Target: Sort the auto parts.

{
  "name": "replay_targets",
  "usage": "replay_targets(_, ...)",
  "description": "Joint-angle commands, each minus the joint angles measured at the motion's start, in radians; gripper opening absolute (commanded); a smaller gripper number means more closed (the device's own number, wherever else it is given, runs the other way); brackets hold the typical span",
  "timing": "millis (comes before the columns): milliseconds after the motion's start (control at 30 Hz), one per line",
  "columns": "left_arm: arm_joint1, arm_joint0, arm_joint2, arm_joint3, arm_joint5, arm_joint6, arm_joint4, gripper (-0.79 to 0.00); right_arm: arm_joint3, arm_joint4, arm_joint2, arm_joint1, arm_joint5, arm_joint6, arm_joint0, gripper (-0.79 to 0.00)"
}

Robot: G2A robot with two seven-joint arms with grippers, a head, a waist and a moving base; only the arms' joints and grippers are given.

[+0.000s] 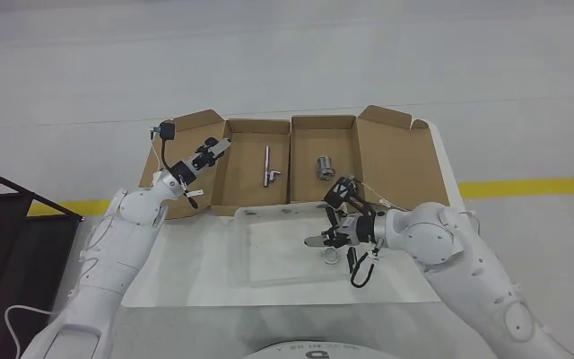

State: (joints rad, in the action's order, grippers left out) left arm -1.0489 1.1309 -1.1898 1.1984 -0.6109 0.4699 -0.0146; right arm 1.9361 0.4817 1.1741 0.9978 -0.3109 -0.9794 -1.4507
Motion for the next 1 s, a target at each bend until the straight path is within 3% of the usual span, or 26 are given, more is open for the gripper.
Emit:
replay_targets(0, 0.000, 0.000, 0.000, 0.000, 0.000, 0.000, 0.000, 0.000, -0.001, 0.001, 0.000, 0.000, 0.000, -0.001, 0.000, 0.000)
replay_targets(167, 0.000, 0.000, 0.000, 0.000, 0.000, 0.000, 0.000, 0.000, -0.003, 0.006, 0.000, 0.000, 0.005, 0.004, 0.000, 0.000)
replay_targets(333, 0.000, 0.000, 0.000, 0.000, 0.000, 0.000, 0.000, 0.000, -0.006, 0.127, -0.056, 0.005, 0.099, -0.030, 0.036, -0.015)
replay_targets(400, 0.000, 0.000, 0.000, 0.000, 0.000, 0.000, 0.000, 0.000, -0.001, 0.147, -0.066, 0.006, 0.125, -0.061, 0.052, -0.299)
replay_targets(433, 0.000, 0.000, 0.000, 0.000, 0.000, 0.000, 0.000, 0.000, 0.001, 0.160, -0.073, 0.006, 0.134, -0.088, 0.060, -0.376)
replay_targets(467, 0.000, 0.000, 0.000, 0.000, 0.000, 0.000, 0.000, 0.000, 0.005, 0.174, -0.080, 0.006, 0.141, -0.112, 0.070, -0.403)
replay_targets(633, 0.000, 0.000, 0.000, 0.000, 0.000, 0.000, 0.000, 0.000, -0.006, 0.221, -0.139, 0.008, 0.158, -0.257, 0.120, -0.443)
replay_targets(800, 0.000, 0.000, 0.000, 0.000, 0.000, 0.000, 0.000, 0.000, -0.032, 0.253, -0.198, 0.016, 0.165, -0.310, 0.160, -0.533)
replay_targets(967, 0.000, 0.000, 0.000, 0.000, 0.000, 0.000, 0.000, 0.000, -0.050, 0.261, -0.236, 0.020, 0.164, -0.346, 0.184, -0.539)
